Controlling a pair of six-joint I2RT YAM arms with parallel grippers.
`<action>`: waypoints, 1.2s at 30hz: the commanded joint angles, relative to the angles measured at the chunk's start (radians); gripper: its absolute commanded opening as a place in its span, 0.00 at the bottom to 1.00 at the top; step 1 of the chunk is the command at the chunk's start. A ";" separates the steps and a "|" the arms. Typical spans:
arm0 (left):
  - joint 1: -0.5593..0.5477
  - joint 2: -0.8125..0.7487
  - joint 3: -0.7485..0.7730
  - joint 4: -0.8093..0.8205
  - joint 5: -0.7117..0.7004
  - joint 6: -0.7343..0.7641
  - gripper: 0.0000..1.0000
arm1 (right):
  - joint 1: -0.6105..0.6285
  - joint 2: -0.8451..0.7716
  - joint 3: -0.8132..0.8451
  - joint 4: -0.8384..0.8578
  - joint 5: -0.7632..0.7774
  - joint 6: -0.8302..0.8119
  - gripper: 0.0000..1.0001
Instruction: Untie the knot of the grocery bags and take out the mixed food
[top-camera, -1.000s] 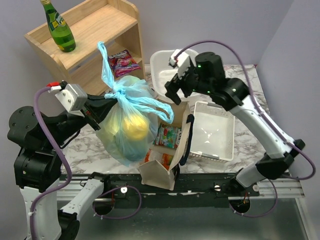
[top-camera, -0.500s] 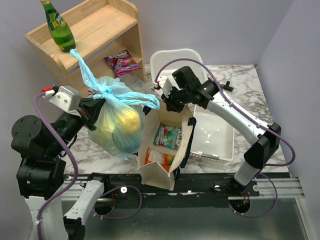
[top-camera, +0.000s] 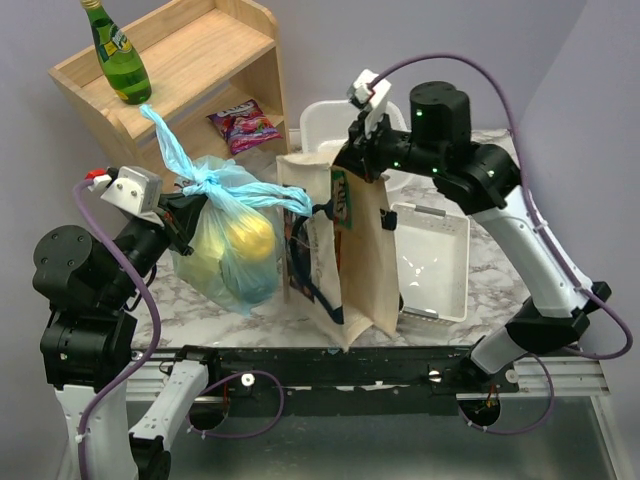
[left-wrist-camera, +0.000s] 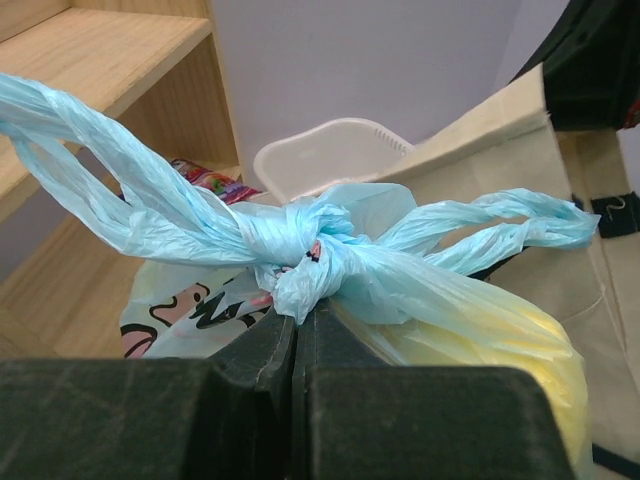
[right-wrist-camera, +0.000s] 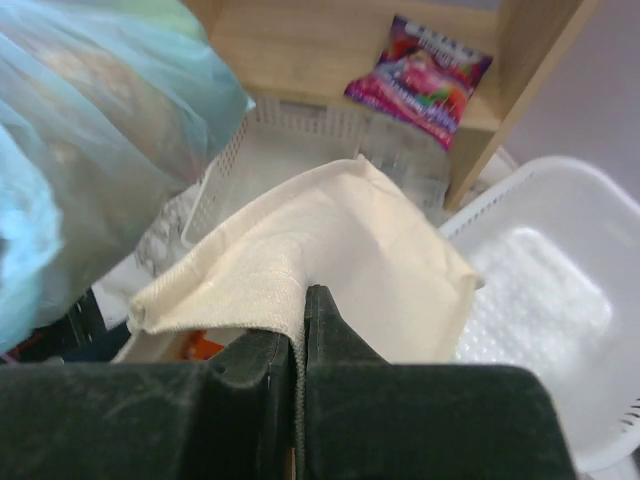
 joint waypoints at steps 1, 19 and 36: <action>0.008 -0.012 0.020 0.131 -0.008 -0.016 0.00 | -0.004 -0.072 0.115 0.147 0.095 0.048 0.01; 0.007 0.009 -0.114 0.187 0.285 0.018 0.00 | -0.111 -0.070 0.212 0.567 0.767 -0.583 0.01; 0.006 0.086 -0.126 0.266 0.354 0.015 0.00 | -0.813 -0.018 0.219 0.547 0.503 -0.541 0.01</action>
